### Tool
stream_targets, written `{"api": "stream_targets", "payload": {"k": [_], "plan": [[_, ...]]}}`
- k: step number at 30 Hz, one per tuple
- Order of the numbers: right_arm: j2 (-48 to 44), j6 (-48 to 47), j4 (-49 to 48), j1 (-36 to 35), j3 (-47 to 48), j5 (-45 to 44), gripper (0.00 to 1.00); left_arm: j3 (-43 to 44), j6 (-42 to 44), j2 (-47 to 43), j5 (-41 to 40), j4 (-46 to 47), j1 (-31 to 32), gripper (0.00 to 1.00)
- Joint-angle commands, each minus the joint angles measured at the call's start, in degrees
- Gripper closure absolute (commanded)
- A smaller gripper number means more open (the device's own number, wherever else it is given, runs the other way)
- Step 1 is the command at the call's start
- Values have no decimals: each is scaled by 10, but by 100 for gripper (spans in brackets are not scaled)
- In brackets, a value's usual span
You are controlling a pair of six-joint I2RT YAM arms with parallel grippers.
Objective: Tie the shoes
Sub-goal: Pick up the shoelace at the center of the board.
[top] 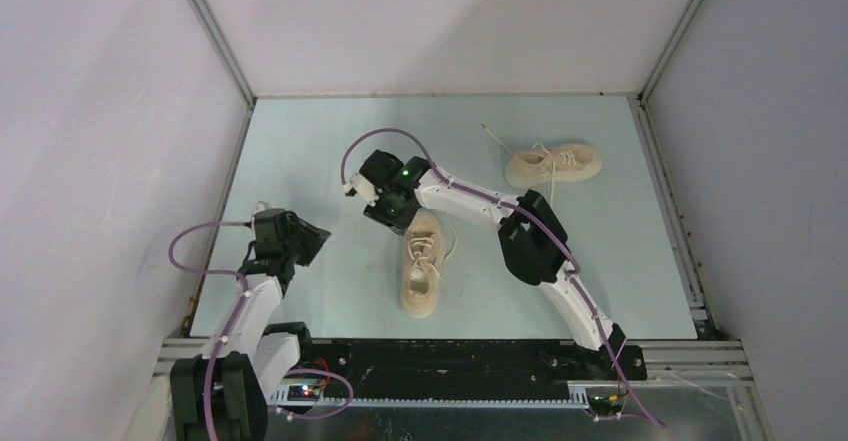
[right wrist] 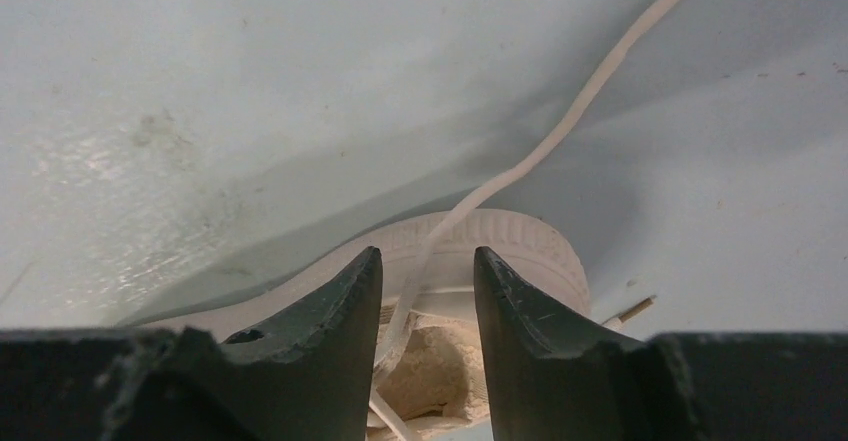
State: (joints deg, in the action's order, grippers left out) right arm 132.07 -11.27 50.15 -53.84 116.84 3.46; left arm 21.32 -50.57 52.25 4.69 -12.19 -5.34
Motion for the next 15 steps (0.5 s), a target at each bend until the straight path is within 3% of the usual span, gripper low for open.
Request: {"api": "stream_targets", "payload": {"k": [1, 4, 6, 7, 10, 15], "plan": [[14, -24, 14, -13, -3, -71, 60, 12, 0, -6, 18, 15, -4, 56], [19, -26, 5, -14, -3, -96, 67, 9, -4, -1, 24, 23, -4, 56], [21, -24, 6, -12, 9, -102, 83, 3, -8, 7, 46, 45, -3, 57], [17, -19, 6, -9, 21, -102, 97, 0, -11, 9, 67, 65, -2, 55], [-12, 27, -2, 4, 35, -73, 100, -7, -20, 35, 132, 132, 7, 51], [-93, 113, -21, 38, 35, 11, 100, -3, 1, 91, 240, 338, 66, 42]]}}
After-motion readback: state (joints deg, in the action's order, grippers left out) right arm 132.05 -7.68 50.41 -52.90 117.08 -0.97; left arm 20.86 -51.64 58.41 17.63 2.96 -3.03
